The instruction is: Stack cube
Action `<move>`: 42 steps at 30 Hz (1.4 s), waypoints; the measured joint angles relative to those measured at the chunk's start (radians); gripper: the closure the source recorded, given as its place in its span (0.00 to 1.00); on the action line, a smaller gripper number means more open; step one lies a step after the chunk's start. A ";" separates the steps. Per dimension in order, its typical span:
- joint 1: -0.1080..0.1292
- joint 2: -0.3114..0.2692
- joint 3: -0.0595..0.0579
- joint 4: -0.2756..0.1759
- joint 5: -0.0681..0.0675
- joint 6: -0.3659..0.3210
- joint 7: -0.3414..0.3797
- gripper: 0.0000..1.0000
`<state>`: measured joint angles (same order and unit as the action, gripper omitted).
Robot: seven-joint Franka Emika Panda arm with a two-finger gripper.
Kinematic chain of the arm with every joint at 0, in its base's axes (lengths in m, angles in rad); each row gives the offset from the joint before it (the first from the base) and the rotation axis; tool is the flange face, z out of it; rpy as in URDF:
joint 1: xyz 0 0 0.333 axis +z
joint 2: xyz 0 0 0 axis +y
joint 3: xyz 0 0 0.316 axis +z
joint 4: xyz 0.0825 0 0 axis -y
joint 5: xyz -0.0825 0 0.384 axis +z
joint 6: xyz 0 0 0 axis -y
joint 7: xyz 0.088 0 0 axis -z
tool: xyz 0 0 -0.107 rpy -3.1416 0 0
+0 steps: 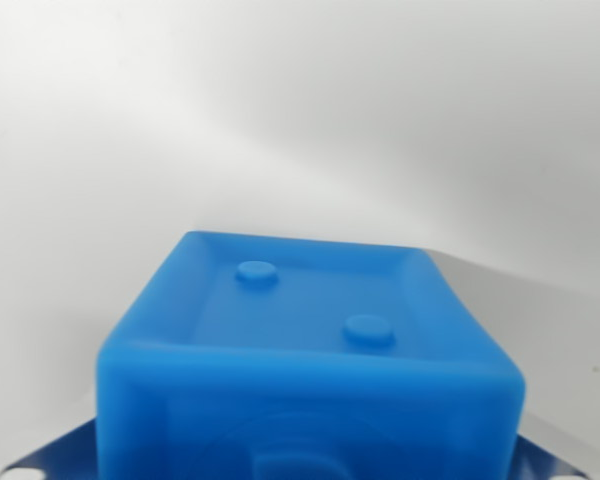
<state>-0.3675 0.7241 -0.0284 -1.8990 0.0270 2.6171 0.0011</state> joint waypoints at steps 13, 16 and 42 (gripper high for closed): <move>0.000 0.000 0.000 0.000 0.000 0.000 0.000 1.00; 0.000 0.000 0.000 0.000 0.000 0.000 0.000 1.00; 0.000 -0.074 0.000 -0.021 0.000 -0.047 0.000 1.00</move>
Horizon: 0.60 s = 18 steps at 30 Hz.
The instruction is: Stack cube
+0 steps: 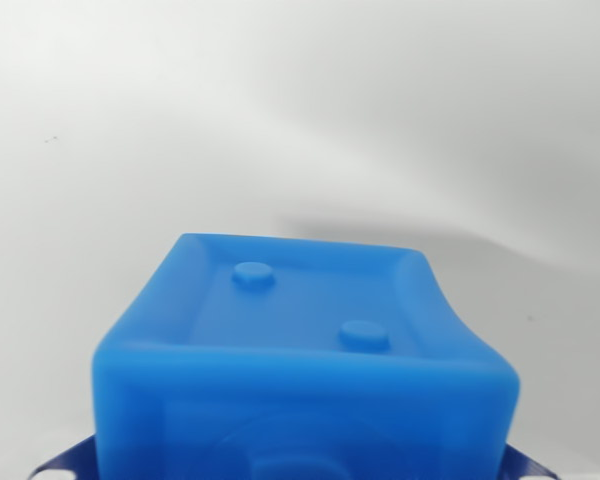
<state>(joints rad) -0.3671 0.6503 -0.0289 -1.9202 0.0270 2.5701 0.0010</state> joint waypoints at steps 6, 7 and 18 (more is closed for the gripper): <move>0.000 -0.039 0.000 -0.010 0.000 -0.027 0.000 1.00; 0.000 -0.046 0.000 -0.011 0.000 -0.033 0.000 1.00; 0.008 -0.095 -0.001 -0.028 0.000 -0.064 0.019 1.00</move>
<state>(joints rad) -0.3592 0.5550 -0.0297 -1.9477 0.0270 2.5060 0.0199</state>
